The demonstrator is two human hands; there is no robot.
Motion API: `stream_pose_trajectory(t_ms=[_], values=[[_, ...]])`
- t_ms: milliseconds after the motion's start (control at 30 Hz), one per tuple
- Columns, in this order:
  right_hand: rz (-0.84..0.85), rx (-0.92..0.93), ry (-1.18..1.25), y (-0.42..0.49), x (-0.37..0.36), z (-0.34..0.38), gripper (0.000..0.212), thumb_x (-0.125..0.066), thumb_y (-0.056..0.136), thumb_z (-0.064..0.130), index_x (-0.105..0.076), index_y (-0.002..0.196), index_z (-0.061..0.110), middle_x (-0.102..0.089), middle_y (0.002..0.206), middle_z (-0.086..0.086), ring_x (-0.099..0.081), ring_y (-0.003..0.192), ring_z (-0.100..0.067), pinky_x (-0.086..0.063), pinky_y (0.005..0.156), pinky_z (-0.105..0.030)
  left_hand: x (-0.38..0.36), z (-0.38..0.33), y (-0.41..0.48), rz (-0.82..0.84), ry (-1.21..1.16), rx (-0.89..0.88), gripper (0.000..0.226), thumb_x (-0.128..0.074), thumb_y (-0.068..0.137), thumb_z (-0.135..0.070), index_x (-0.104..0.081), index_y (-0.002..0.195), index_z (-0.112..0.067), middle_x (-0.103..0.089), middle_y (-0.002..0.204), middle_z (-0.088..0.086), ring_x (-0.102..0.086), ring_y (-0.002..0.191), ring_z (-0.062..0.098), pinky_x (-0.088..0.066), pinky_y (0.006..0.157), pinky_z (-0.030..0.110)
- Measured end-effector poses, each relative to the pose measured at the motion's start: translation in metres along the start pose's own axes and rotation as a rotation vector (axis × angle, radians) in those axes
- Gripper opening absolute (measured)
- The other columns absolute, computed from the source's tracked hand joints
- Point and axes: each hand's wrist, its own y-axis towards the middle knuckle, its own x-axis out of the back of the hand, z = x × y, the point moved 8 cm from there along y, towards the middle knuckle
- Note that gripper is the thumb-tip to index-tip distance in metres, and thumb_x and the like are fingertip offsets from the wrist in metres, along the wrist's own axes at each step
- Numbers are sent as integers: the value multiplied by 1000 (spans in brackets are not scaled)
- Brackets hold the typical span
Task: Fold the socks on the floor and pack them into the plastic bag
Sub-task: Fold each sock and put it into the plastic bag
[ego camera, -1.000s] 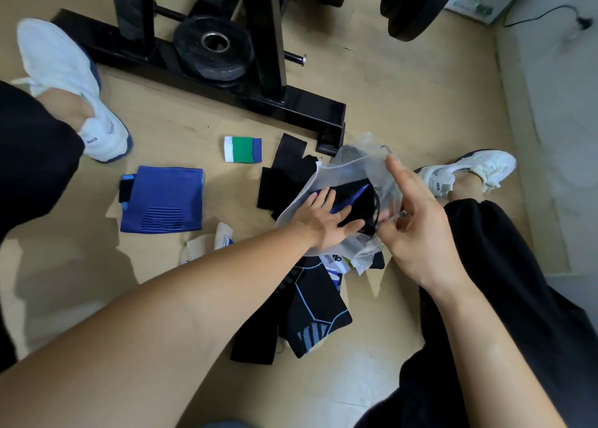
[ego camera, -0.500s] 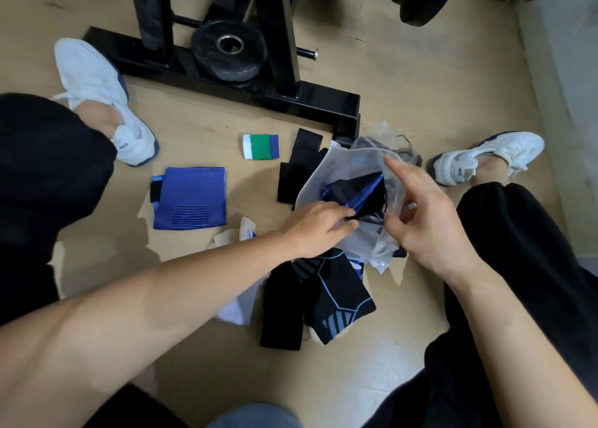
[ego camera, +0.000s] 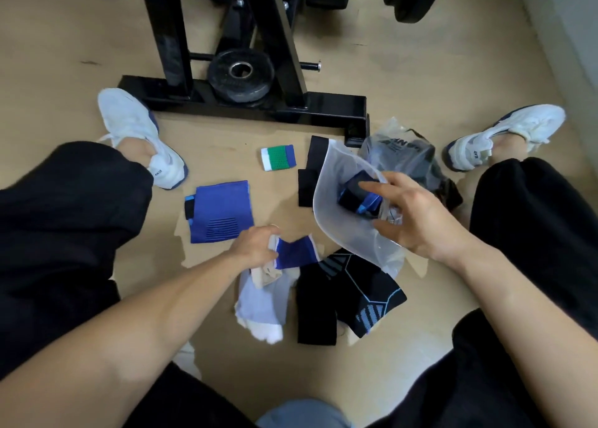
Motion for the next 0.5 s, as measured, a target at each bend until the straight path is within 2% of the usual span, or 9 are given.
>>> stream_pose_trajectory(t_ms=[67,100,167,200,300,400,500], values=[[-147,37,-133,-2,13,7,67,-82,76,23,-58,138,25,-45,143,-5,-47,109,-30,-46,97,-45,8,-3,2,-45,-70,-21,39,-67,89,-14,-66,126,-27,-69,100,0,-62,100,24,-41,77,26],[-239,61,-172,-4,21,13,63,-82,75,25,-61,134,23,-47,140,-7,-46,106,-31,-45,95,-45,15,-6,1,-43,-98,-33,34,-67,89,-12,-70,120,-25,-63,84,-6,-59,87,21,-39,71,25],[-352,123,-128,-8,30,28,52,-80,77,22,-66,127,17,-54,130,-6,-48,101,-29,-44,93,-39,33,-12,-2,-16,-158,-65,24,-72,87,-11,-73,106,-25,-50,69,-10,-51,72,17,-37,62,24],[-345,147,-51,-9,28,34,46,-79,79,19,-67,123,15,-58,123,-3,-51,99,-25,-43,92,-31,44,-16,-6,-3,-187,-92,21,-73,86,-11,-72,99,-28,-47,67,-9,-49,68,15,-37,60,24],[-151,117,192,-9,1,44,40,-77,82,15,-69,121,19,-63,107,3,-57,84,-5,-39,80,-7,73,-33,-30,29,-255,-186,23,-75,85,-7,-71,93,-29,-40,68,-7,-40,57,6,-35,59,22],[-11,26,305,-12,-30,51,49,-79,82,20,-63,129,20,-60,111,7,-56,86,0,-40,74,-5,95,-56,-62,106,-344,-288,22,-75,86,-7,-72,96,-27,-39,71,-8,-39,61,8,-38,66,24],[100,-62,482,-14,-49,55,71,-82,80,28,-49,143,27,-53,131,11,-49,105,3,-37,92,-6,113,-84,-99,180,-417,-392,22,-74,88,-6,-71,100,-24,-45,75,-2,-41,67,11,-41,68,21]])
